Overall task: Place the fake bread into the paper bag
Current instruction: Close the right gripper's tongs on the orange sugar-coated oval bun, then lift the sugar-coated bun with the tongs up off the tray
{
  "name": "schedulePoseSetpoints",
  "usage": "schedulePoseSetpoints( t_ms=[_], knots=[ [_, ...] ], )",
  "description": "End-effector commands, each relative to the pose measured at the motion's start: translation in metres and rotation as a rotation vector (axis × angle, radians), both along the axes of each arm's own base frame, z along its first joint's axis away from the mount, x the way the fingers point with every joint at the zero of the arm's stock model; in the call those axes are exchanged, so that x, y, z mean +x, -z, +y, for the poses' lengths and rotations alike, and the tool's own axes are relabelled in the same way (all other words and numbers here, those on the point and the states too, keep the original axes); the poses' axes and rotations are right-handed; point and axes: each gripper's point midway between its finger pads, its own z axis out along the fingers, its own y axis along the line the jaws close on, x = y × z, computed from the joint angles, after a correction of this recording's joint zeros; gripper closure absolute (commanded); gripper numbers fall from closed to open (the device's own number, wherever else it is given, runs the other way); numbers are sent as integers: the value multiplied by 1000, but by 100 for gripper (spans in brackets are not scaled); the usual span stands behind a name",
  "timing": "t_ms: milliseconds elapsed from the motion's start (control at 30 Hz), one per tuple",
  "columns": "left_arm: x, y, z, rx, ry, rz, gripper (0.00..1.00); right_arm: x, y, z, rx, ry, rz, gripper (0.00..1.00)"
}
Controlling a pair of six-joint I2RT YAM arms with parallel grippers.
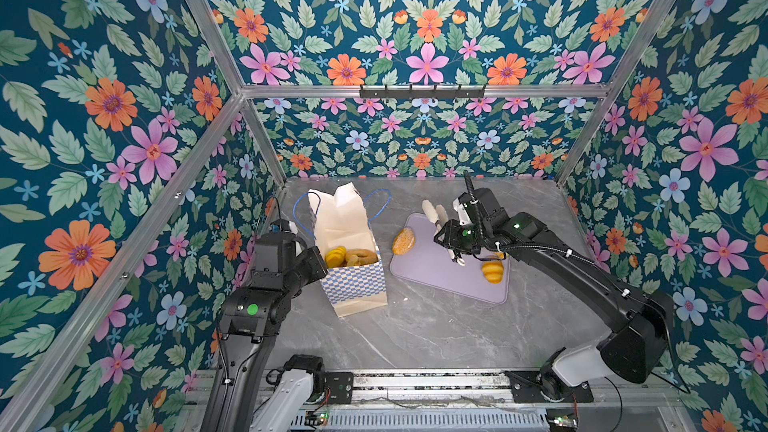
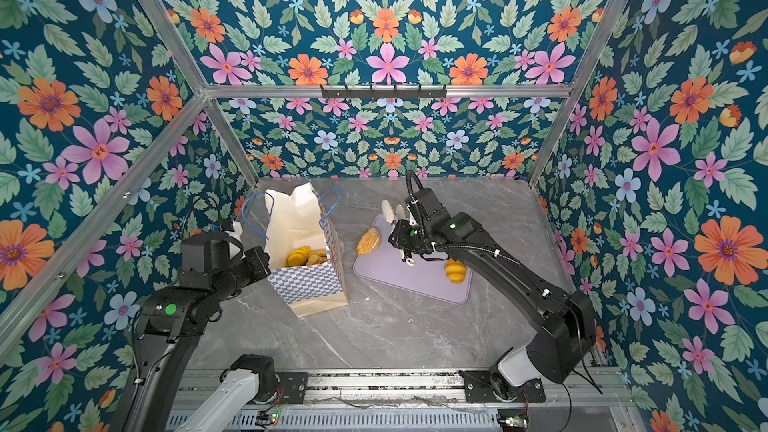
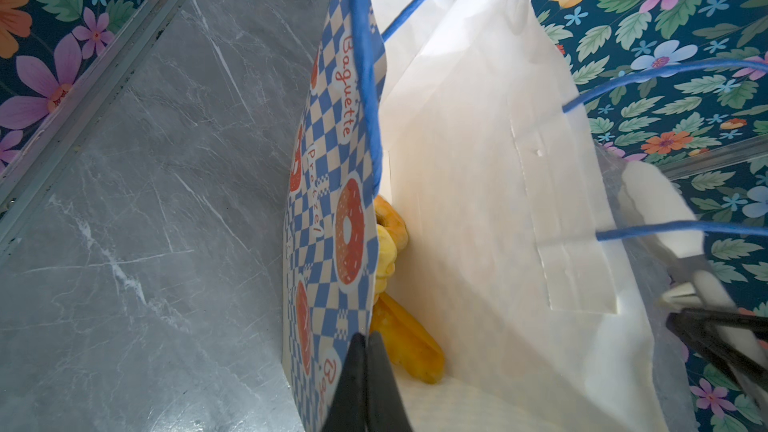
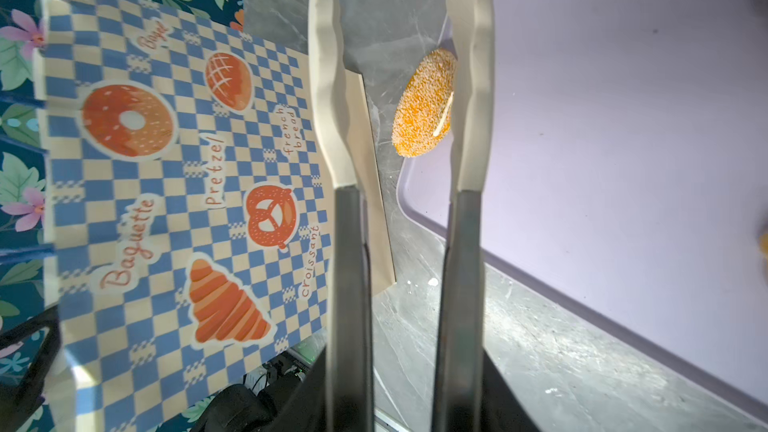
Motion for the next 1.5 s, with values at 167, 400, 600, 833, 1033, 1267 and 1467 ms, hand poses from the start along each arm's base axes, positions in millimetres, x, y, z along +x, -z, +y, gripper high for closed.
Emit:
schedulePoseSetpoints(
  t_ms=[167,400,600,833,1033,1267,1467],
  knots=[
    [1,-2,0,-3,-4,-14,95,12,30,35,133,-11,94,59],
    [-1,1,2,4,-8,-11,94,19,63,44,114,-1,164,55],
    [-1,3,1,2,-5,-9,95,22,78,45,91,11,197,53],
    [-1,3,1,4,-4,-11,94,26,89,50,87,12,221,49],
    [-1,3,2,6,-7,-11,94,28,96,55,89,5,238,47],
    [0,5,1,2,-7,-11,94,29,105,65,123,-7,264,46],
    [0,5,1,2,-6,-11,94,30,105,74,137,-25,265,47]
  ],
)
